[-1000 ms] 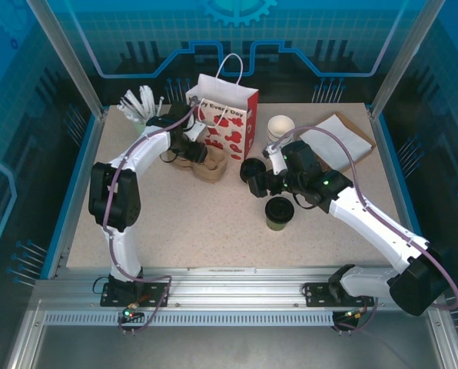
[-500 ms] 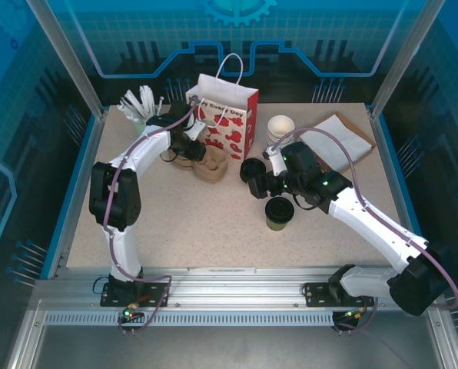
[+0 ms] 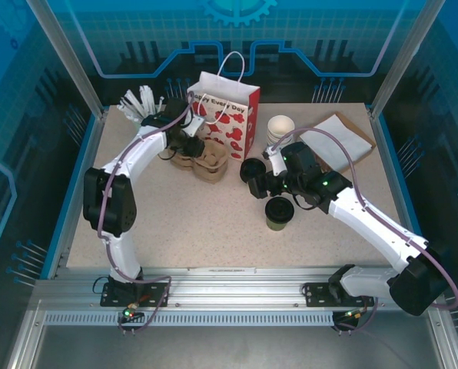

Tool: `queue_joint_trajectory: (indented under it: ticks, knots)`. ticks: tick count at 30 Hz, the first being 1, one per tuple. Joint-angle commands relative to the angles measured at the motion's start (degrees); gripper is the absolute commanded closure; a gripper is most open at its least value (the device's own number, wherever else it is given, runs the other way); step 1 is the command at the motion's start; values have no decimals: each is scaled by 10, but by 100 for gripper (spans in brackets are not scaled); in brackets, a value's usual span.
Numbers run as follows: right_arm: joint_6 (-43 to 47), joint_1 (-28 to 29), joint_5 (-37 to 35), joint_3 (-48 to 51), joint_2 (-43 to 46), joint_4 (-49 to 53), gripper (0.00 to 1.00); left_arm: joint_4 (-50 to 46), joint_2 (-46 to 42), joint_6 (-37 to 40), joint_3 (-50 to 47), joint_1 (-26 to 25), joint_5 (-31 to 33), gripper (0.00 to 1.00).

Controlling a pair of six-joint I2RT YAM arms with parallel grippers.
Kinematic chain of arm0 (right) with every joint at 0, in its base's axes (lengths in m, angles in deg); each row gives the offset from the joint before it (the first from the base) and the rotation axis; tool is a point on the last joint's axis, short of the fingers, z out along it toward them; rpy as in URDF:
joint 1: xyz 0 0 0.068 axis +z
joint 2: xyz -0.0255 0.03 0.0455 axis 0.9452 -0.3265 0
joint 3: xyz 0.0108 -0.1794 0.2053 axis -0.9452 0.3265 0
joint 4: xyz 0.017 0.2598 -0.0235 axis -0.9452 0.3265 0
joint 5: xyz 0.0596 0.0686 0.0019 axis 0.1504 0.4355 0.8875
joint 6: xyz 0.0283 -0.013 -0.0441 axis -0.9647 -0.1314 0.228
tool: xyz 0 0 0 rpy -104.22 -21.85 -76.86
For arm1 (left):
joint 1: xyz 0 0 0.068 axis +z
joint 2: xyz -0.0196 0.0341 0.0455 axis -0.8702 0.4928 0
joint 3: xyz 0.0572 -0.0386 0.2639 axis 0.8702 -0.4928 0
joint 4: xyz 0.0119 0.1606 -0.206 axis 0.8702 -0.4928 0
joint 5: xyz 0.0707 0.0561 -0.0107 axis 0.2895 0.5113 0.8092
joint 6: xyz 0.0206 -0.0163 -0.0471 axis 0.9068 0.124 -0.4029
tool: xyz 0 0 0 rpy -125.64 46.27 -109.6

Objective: Pack the takeout coffee

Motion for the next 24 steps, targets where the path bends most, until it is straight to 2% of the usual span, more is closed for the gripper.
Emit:
queue_joint_trajectory:
  ticks: [1, 9, 20, 24]
  knots:
    - [-5, 5, 7, 3, -4, -7, 16, 15, -30, -11, -18, 5, 1, 60]
    - [-4, 6, 5, -3, -2, -4, 16, 41, -90, -46, -63, 5, 2, 59]
    - [3, 5, 1, -9, 6, -1, 16, 91, -262, -150, -219, -2, -17, 58]
    - [8, 4, -11, -12, 17, 10, 15, 100, -340, -200, -304, -36, 19, 58]
